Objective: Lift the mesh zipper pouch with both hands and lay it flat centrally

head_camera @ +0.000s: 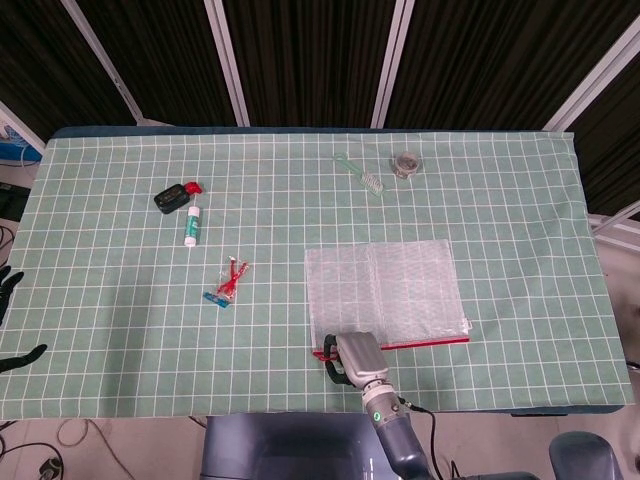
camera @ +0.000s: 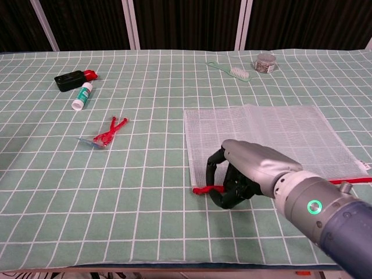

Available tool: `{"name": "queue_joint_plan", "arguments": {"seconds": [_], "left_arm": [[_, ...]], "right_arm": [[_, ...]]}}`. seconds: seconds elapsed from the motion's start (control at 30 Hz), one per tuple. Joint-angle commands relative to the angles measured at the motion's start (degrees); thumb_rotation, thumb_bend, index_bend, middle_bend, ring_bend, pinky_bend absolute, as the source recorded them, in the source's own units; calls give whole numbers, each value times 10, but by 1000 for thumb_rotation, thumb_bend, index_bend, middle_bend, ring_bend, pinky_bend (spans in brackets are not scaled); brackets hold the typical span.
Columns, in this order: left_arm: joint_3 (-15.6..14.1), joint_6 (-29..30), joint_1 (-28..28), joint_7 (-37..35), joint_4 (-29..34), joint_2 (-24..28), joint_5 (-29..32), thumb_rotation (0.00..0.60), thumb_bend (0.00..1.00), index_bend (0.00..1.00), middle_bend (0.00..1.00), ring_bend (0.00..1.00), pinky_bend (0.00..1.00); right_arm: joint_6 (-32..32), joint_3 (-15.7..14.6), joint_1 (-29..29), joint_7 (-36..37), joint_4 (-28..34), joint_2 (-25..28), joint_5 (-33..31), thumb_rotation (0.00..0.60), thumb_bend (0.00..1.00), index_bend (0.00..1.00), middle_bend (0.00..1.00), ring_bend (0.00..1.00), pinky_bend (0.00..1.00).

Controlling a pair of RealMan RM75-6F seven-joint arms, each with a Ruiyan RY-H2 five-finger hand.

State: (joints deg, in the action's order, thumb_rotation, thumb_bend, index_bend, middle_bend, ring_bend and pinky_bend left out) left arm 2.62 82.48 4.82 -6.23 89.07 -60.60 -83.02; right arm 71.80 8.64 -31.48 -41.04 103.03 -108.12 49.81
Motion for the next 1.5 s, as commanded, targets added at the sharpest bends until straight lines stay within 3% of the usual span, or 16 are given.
{"name": "queue_joint_plan", "arguments": {"seconds": [0.03,0.4,0.77,1.07,1.5], "left_arm": [[1,-2,1,8,3,0,5,600,0,0,0,0,0],[27,-29,34,61,64,17,21,600,0,0,0,0,0],[97,-120,154,180,187,27,45,600,86,51,0,0,0],[138,-221,266,264,227,-6,127,600,182,199,0,0,0],[142,-273,360,298,215,-94,221,600,266,347,0,0,0]], "right_arm": [[11,20,-9,-15,25,14,0,600,679,646,1000,1000,1000],[32,108,-50,-56,105,66,-30,600,686,661,1000,1000,1000],[44,178,-108,-86,162,99,-94,600,697,661,1000,1000,1000],[62,196,-140,-83,180,119,-134,600,698,661,1000,1000,1000],[79,186,-159,-61,191,143,-155,600,705,672,1000,1000,1000]]}}
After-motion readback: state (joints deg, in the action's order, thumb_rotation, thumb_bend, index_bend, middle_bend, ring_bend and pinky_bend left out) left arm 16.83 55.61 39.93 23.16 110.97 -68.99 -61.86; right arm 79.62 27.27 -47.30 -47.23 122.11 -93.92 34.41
